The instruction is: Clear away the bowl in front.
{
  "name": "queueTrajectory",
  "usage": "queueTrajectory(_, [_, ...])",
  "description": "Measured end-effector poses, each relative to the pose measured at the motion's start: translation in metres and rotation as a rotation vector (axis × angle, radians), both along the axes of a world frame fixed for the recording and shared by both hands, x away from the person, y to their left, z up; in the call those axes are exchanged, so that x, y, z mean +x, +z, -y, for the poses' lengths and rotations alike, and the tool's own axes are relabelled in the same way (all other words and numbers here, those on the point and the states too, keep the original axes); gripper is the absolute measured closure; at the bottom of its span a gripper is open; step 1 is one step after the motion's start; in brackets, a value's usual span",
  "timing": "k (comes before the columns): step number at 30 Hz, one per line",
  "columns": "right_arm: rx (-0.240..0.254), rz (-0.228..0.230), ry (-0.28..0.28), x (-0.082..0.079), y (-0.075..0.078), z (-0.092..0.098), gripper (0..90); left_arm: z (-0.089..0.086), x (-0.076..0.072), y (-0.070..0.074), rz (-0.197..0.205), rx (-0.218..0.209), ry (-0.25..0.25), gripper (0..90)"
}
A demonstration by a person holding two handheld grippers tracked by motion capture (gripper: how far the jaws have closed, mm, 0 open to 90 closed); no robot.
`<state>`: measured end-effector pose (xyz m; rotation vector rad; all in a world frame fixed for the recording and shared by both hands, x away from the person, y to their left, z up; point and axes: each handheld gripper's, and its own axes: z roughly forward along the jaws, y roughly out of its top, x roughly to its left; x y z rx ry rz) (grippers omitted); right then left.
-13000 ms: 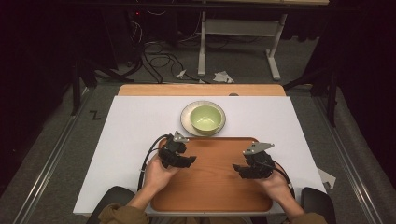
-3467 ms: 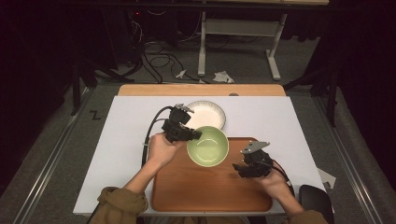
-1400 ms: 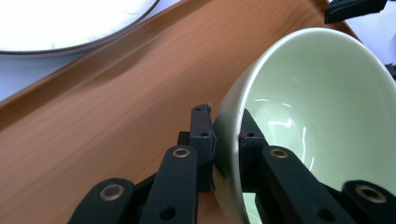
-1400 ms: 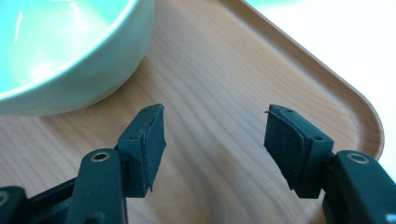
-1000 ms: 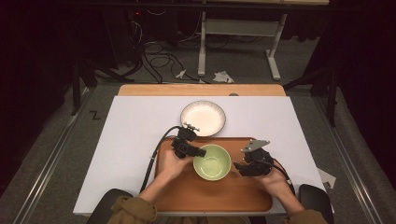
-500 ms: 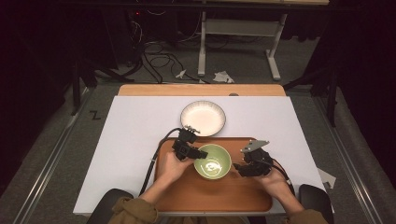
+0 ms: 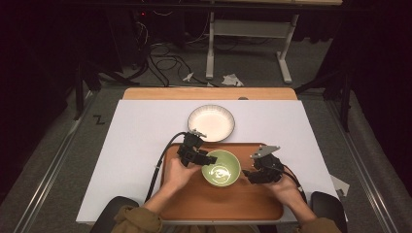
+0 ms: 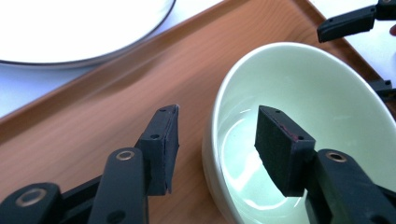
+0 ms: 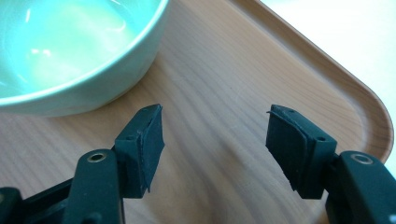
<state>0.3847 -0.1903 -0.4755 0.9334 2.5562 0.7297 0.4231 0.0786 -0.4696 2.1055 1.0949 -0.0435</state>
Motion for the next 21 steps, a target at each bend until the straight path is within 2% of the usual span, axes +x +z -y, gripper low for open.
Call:
queueTrajectory(3, [-0.005,0.003,0.008,-0.001,0.001,0.0,37.0,-0.003,-0.001,0.004,0.003,-0.021,-0.001,47.5])
queueTrajectory(8, [-0.009,-0.002,0.016,-0.001,0.0,0.0,36.9,-0.004,-0.003,0.01,0.015,-0.018,-0.01,46.9])
queueTrajectory(13, [-0.004,0.002,0.008,-0.002,0.0,-0.002,37.0,-0.007,-0.007,0.017,0.038,-0.041,-0.012,46.4])
queueTrajectory(17, [-0.014,-0.001,0.016,-0.002,-0.001,-0.002,36.9,-0.009,-0.008,0.021,0.029,-0.068,-0.001,46.1])
queueTrajectory(21, [-0.006,0.0,0.013,-0.002,0.001,-0.001,37.0,-0.011,-0.008,0.024,0.03,-0.073,0.0,45.9])
